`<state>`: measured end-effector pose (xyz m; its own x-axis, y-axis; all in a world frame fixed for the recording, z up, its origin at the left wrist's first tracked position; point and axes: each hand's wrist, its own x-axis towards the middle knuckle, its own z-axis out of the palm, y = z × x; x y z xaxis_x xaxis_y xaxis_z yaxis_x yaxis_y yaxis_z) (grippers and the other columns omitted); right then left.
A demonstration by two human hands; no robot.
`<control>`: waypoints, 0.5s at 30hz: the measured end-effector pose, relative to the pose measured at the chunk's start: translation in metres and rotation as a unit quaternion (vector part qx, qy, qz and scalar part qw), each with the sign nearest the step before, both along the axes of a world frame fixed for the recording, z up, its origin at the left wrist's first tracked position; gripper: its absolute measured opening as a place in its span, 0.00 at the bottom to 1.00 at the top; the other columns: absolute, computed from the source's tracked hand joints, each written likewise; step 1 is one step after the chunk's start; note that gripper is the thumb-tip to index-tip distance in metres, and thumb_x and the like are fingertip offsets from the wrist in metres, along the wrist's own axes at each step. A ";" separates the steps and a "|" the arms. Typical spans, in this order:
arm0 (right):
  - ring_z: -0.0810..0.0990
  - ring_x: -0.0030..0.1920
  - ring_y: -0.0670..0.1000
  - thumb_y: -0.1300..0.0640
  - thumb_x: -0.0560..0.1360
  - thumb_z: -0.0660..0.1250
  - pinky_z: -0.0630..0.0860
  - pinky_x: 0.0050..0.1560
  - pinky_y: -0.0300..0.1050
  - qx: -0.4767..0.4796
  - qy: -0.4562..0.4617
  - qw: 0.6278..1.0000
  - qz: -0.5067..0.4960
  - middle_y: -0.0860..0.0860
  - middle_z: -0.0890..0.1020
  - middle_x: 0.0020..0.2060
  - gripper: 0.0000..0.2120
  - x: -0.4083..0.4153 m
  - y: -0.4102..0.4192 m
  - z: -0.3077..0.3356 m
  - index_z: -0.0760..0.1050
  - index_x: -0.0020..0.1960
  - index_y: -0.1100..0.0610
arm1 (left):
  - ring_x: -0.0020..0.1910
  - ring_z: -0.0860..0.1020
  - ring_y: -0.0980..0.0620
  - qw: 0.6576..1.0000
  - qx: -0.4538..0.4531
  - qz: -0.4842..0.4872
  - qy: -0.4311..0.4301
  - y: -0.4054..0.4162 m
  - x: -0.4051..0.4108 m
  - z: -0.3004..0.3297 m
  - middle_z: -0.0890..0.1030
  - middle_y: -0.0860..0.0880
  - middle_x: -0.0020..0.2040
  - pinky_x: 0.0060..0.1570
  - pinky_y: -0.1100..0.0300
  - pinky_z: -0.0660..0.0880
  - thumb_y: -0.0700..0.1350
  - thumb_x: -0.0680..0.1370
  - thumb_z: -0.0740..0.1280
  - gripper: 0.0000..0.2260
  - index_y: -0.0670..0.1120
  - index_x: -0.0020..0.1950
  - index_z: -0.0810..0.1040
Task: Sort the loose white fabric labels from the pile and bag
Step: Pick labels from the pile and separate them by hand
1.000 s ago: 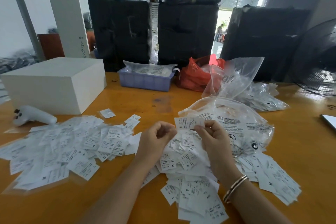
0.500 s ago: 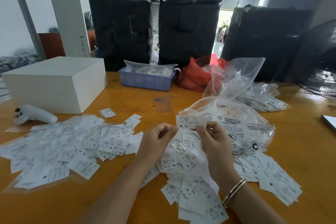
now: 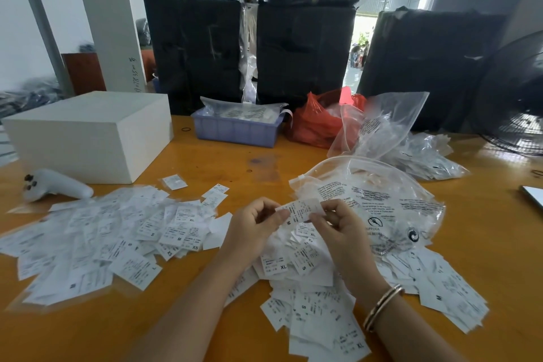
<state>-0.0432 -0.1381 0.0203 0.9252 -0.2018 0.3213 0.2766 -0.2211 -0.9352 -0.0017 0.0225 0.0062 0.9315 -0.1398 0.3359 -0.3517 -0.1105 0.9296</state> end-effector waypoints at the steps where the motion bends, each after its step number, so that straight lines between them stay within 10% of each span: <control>1: 0.76 0.36 0.57 0.60 0.74 0.69 0.74 0.40 0.51 0.001 0.007 1.000 0.003 0.54 0.84 0.37 0.03 0.000 0.000 0.000 0.75 0.47 0.55 | 0.31 0.76 0.62 1.000 -0.009 -0.005 0.008 0.000 0.000 0.000 0.80 0.57 0.31 0.34 0.70 0.73 0.59 0.67 0.69 0.11 0.53 0.41 0.80; 8: 0.74 0.24 0.38 0.56 0.73 0.72 0.67 0.24 0.30 0.069 0.098 0.988 0.101 0.46 0.83 0.30 0.03 -0.004 0.011 0.001 0.80 0.45 0.55 | 0.33 0.77 0.60 1.000 -0.013 -0.010 0.010 -0.003 -0.002 0.001 0.80 0.56 0.33 0.35 0.68 0.75 0.52 0.70 0.72 0.07 0.55 0.46 0.80; 15: 0.70 0.20 0.37 0.59 0.73 0.71 0.65 0.22 0.29 0.087 0.094 0.992 0.006 0.44 0.79 0.23 0.06 0.002 0.004 0.000 0.81 0.38 0.56 | 0.43 0.83 0.56 0.987 -0.074 -0.095 0.105 -0.001 -0.007 0.008 0.85 0.51 0.45 0.42 0.67 0.77 0.47 0.75 0.69 0.13 0.47 0.58 0.77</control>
<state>-0.0411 -0.1344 0.0204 0.9681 -0.2280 0.1034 0.0944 -0.0499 -0.9943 -0.0084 0.0219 0.0142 0.9444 -0.2830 0.1674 -0.1503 0.0812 0.9853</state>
